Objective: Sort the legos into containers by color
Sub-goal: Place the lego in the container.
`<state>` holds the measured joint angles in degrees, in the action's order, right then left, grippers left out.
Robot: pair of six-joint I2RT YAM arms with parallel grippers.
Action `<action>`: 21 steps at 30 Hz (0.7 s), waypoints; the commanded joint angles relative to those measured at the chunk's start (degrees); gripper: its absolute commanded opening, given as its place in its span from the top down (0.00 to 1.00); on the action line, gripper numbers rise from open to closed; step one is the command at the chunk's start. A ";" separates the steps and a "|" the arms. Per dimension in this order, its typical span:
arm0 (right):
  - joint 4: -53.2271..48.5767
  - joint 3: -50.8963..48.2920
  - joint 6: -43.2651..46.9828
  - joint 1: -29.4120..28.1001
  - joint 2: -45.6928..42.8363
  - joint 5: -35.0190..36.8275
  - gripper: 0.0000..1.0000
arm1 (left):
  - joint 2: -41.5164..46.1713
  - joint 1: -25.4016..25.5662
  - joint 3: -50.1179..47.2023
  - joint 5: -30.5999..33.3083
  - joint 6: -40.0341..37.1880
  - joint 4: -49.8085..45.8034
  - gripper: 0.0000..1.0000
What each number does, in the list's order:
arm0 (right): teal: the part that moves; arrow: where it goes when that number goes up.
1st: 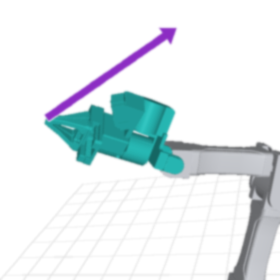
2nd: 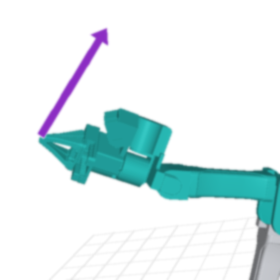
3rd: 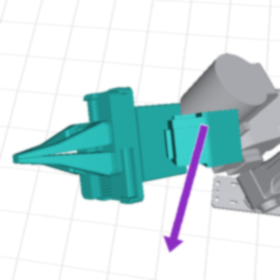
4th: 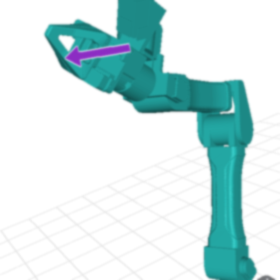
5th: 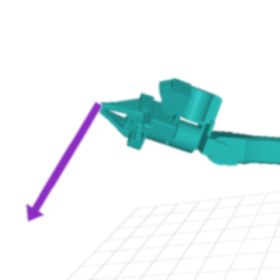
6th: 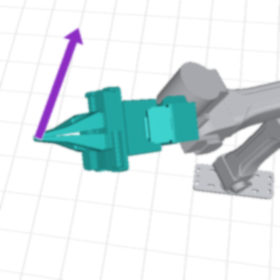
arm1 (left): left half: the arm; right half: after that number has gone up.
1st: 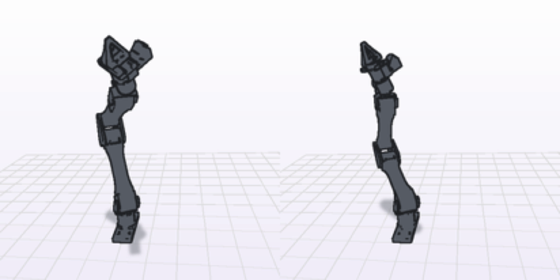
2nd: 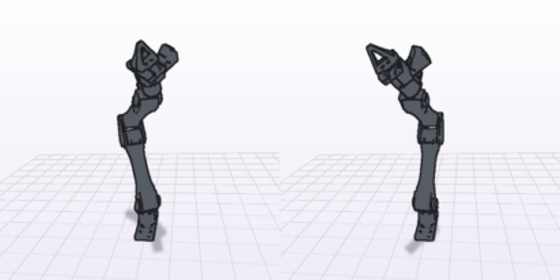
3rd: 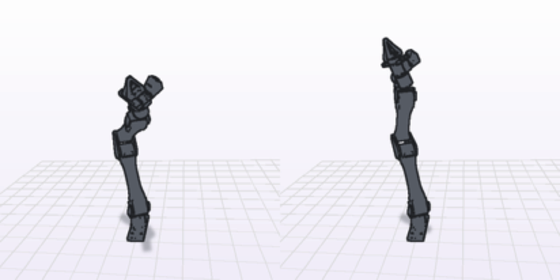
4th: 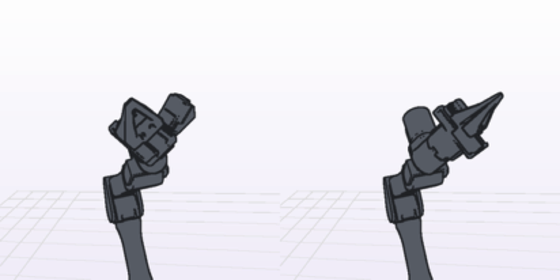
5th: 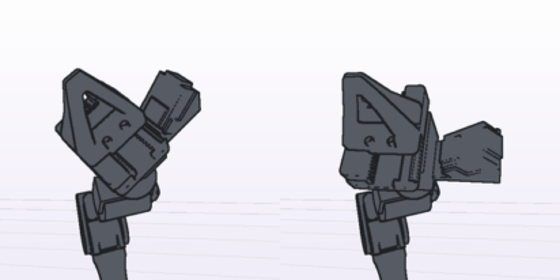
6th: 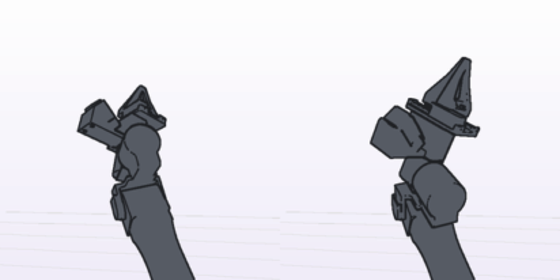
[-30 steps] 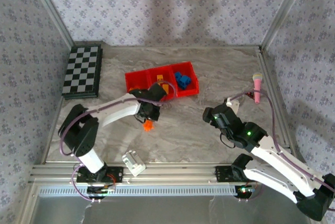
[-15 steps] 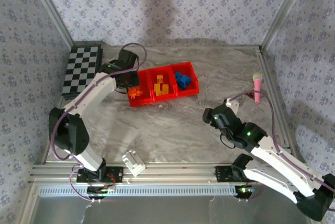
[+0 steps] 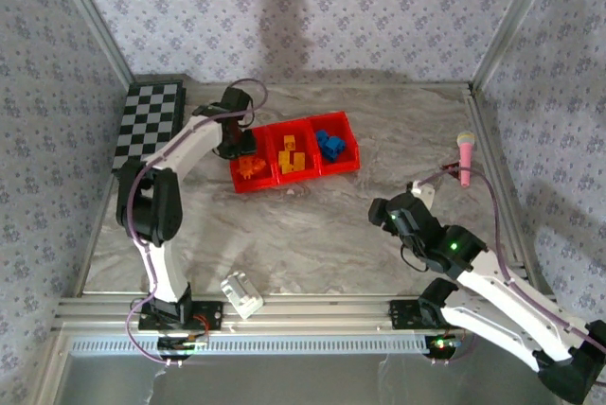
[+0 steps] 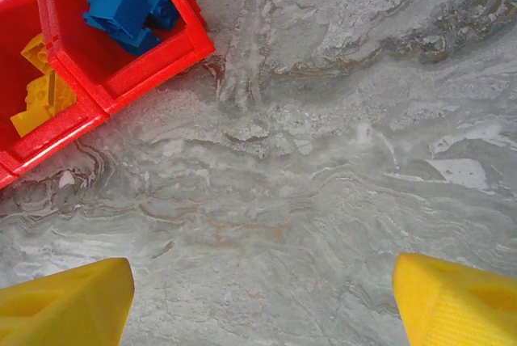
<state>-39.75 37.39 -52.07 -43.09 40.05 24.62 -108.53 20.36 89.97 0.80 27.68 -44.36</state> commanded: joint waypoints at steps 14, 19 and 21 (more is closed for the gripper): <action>-3.59 -1.35 -0.22 0.44 -2.96 -0.01 0.15 | -9.32 0.65 14.53 0.64 -3.69 -5.93 1.00; -3.93 -1.44 -0.23 0.46 -2.96 -0.19 0.15 | -10.80 0.65 13.14 1.85 -3.16 -5.32 0.98; -4.05 -1.35 -0.03 0.54 -2.96 -0.28 0.15 | -10.87 0.65 12.46 2.64 -3.07 -4.83 0.92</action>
<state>-42.02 36.34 -52.10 -42.87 37.52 24.58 -119.39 21.10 102.78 1.56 25.30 -48.01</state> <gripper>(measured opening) 0.853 0.249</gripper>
